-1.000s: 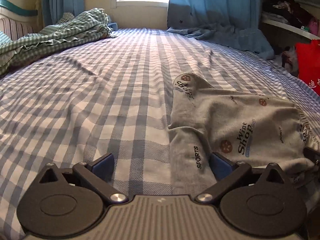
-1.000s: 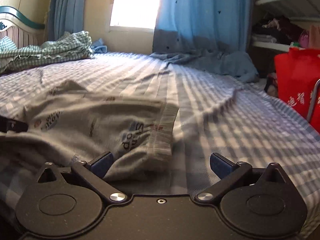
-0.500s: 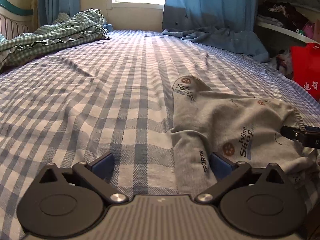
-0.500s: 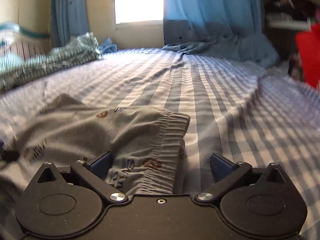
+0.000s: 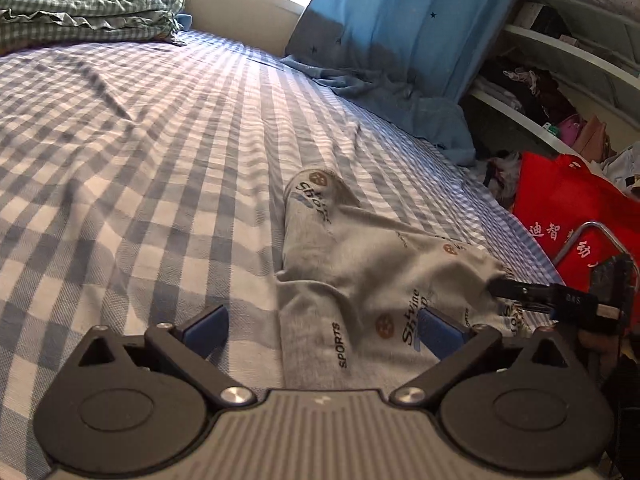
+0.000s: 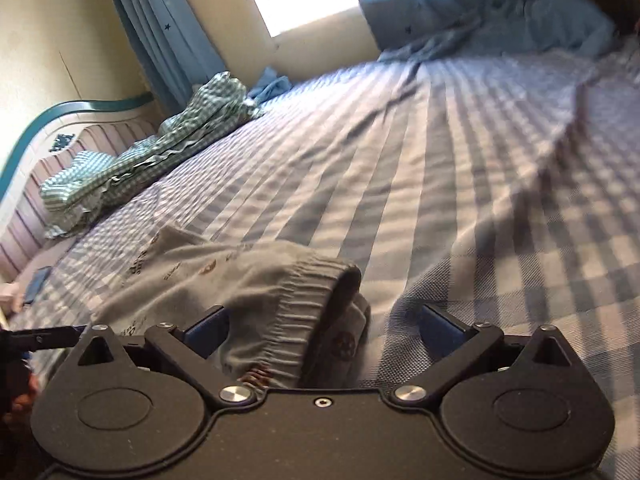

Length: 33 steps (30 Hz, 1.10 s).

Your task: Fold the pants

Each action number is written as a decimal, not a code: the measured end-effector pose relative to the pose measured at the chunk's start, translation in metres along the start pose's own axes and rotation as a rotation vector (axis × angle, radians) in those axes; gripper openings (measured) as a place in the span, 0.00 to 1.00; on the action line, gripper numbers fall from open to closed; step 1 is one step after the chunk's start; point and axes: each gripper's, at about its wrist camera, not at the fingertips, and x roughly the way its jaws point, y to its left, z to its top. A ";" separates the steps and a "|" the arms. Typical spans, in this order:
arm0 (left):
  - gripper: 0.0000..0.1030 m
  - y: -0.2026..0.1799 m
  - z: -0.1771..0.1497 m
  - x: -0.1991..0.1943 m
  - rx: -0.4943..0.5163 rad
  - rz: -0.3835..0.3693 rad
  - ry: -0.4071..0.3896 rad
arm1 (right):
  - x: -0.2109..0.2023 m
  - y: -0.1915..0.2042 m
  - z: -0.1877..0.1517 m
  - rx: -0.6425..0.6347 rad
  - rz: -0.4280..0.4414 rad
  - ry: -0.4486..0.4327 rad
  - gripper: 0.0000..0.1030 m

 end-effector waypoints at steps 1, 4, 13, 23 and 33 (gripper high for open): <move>0.97 -0.001 0.000 0.000 0.003 -0.009 0.007 | 0.001 -0.002 0.001 0.008 0.028 0.002 0.97; 0.82 -0.007 0.001 0.002 0.006 0.029 0.045 | 0.003 0.006 0.002 -0.019 0.089 0.023 0.88; 0.29 -0.022 0.011 0.006 0.017 0.125 0.139 | -0.001 0.002 -0.002 0.040 0.032 -0.013 0.39; 0.12 -0.042 0.028 -0.011 0.095 0.121 0.076 | -0.025 0.056 0.002 -0.190 -0.084 -0.130 0.24; 0.12 -0.052 0.094 0.008 0.175 0.130 -0.046 | -0.016 0.075 0.070 -0.273 -0.048 -0.266 0.23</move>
